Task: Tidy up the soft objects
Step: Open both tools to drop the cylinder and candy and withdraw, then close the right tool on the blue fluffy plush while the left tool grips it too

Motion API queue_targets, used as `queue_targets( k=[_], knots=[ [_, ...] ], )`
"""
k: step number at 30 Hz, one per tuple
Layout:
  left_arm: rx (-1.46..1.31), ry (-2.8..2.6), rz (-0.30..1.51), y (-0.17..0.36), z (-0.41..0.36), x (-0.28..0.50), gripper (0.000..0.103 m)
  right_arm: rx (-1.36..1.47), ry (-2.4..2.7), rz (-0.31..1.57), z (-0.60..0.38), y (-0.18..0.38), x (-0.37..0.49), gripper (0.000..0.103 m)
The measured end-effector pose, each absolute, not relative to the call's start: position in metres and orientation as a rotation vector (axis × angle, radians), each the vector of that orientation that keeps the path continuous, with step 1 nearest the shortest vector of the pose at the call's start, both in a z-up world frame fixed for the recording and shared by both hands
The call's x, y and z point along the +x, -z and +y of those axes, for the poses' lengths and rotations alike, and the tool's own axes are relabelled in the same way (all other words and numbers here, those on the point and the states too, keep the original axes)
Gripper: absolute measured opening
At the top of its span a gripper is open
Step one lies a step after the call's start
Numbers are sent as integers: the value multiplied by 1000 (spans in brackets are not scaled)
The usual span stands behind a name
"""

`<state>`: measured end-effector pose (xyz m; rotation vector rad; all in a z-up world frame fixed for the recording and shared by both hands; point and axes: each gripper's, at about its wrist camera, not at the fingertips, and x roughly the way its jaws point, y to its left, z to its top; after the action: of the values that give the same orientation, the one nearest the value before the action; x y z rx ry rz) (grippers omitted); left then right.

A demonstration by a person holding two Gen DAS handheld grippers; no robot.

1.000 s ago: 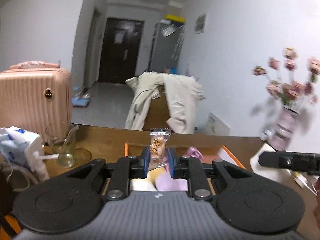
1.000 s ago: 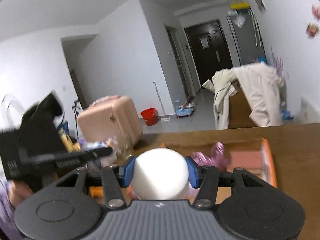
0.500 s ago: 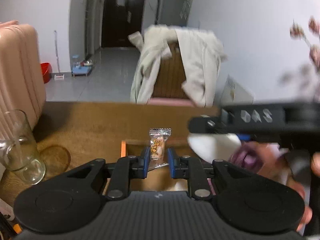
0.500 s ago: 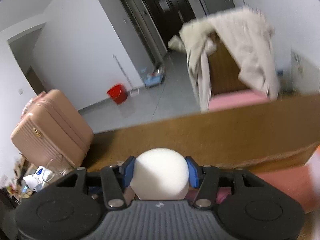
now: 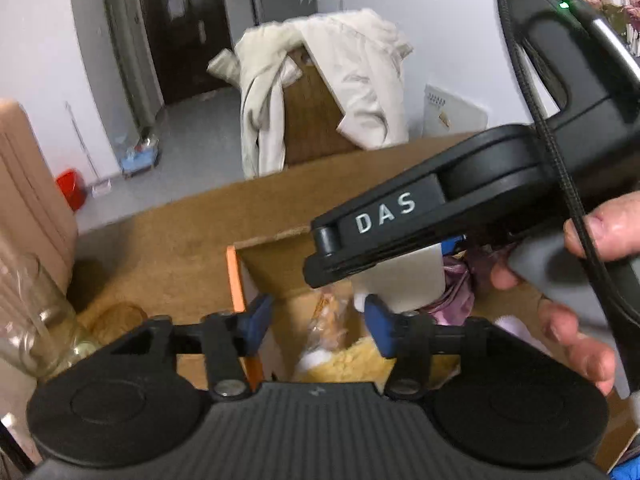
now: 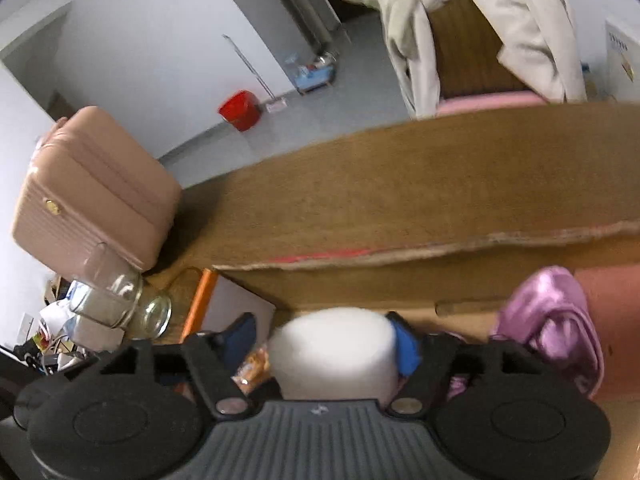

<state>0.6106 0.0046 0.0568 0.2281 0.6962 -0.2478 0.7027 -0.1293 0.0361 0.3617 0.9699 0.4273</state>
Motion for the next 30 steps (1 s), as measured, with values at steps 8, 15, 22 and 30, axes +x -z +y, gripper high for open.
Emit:
queue_targets(
  k=[8, 15, 22, 30],
  knots=[
    [105, 169, 606, -107, 29, 577, 84, 313, -419, 858, -156, -101, 657, 75],
    [47, 136, 569, -147, 56, 508, 87, 279, -425, 754, -214, -159, 570, 79],
    [-10, 118, 519, -168, 67, 420, 90, 204, -428, 669, -263, -175, 461, 83],
    [-49, 91, 377, -156, 42, 293, 96, 68, -396, 501, -275, -158, 334, 86]
  ],
)
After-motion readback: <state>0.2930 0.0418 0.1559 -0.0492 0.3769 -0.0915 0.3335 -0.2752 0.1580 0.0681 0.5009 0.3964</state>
